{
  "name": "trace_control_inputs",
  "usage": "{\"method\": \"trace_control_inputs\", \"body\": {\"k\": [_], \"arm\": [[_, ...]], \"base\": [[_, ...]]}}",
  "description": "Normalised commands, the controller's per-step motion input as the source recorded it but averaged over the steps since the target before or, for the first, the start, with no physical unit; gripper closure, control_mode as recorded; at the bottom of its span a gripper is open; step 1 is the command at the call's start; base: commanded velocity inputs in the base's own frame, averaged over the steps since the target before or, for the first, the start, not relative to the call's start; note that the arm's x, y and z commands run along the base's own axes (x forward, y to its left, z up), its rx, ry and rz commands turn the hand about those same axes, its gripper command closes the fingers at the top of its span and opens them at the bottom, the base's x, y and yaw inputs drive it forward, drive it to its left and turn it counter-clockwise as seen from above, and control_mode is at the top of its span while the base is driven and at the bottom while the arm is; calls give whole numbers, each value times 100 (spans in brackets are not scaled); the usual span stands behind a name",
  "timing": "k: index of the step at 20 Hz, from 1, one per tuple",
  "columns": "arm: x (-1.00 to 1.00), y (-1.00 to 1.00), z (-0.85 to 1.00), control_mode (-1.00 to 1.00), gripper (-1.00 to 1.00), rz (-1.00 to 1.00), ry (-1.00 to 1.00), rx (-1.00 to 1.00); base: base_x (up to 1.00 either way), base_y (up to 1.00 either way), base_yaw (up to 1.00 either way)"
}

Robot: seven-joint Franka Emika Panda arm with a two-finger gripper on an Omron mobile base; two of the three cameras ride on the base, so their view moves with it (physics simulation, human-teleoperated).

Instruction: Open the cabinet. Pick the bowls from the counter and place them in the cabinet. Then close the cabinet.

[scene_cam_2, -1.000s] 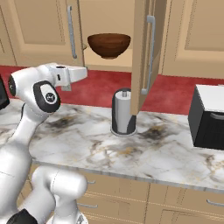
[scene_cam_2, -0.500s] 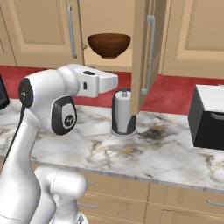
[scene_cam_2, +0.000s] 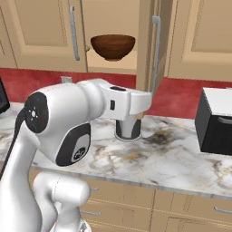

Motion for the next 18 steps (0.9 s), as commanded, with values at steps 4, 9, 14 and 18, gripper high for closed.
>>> {"method": "trace_control_inputs", "body": {"k": [4, 9, 14, 18], "arm": [[-17, -13, 0, -100, -100, 0, 0, 1], [-41, -75, 0, -100, -100, -1, 3, 6], [8, -41, 0, -100, -100, 4, 7, 3], [51, -8, 0, -100, -100, 5, 5, 1]], "base": [[0, 0, 0], [0, 0, 0], [0, 0, 0], [0, 0, 0]]}}
